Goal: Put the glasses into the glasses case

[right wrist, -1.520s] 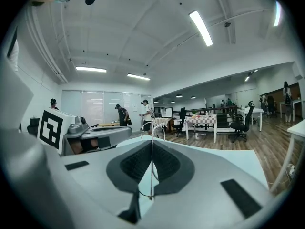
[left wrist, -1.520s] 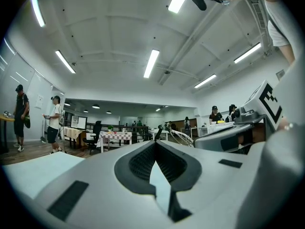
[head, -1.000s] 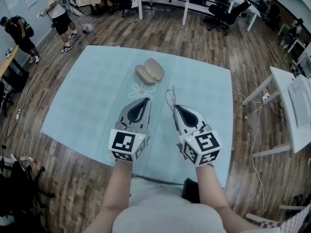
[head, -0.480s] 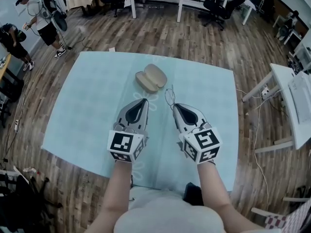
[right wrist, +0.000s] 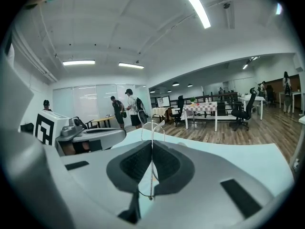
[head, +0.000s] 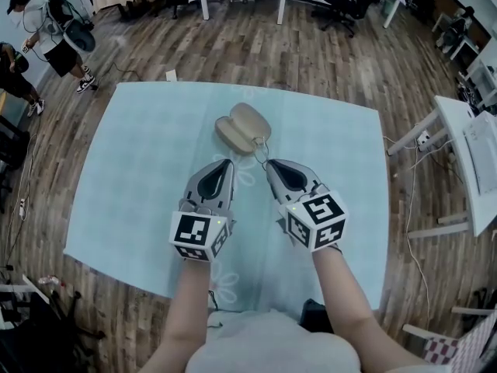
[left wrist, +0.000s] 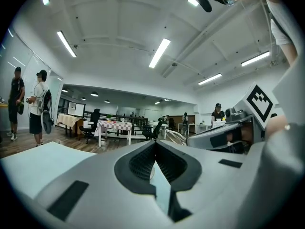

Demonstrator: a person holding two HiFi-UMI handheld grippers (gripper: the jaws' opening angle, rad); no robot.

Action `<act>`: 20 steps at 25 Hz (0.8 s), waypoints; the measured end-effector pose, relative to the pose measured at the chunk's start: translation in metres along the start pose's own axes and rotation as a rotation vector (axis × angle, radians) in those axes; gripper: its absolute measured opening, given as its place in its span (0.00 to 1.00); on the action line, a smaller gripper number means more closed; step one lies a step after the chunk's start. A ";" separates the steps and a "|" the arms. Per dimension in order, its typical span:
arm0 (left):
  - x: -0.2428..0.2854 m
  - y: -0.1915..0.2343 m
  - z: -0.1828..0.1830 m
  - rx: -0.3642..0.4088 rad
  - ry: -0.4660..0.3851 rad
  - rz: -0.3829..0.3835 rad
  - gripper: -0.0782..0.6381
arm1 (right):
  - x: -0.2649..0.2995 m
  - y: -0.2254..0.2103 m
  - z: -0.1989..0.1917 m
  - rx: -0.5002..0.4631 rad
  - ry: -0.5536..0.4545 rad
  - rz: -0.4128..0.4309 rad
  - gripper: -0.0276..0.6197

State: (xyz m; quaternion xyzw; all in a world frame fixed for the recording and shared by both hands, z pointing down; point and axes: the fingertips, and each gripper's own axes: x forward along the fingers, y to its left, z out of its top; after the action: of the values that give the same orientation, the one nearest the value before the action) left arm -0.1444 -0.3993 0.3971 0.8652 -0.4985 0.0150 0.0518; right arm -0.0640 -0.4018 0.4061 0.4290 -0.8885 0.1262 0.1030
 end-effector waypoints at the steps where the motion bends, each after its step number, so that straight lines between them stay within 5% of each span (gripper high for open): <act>1: 0.004 0.003 -0.002 0.001 0.003 0.000 0.12 | 0.006 -0.002 -0.001 0.003 0.009 0.003 0.06; 20: 0.062 0.051 -0.047 -0.004 0.079 -0.004 0.12 | 0.111 -0.043 -0.028 0.088 0.113 0.026 0.06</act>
State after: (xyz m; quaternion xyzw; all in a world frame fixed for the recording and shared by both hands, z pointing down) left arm -0.1565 -0.4730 0.4524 0.8647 -0.4945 0.0482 0.0733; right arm -0.0958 -0.5001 0.4704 0.4139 -0.8802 0.1908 0.1325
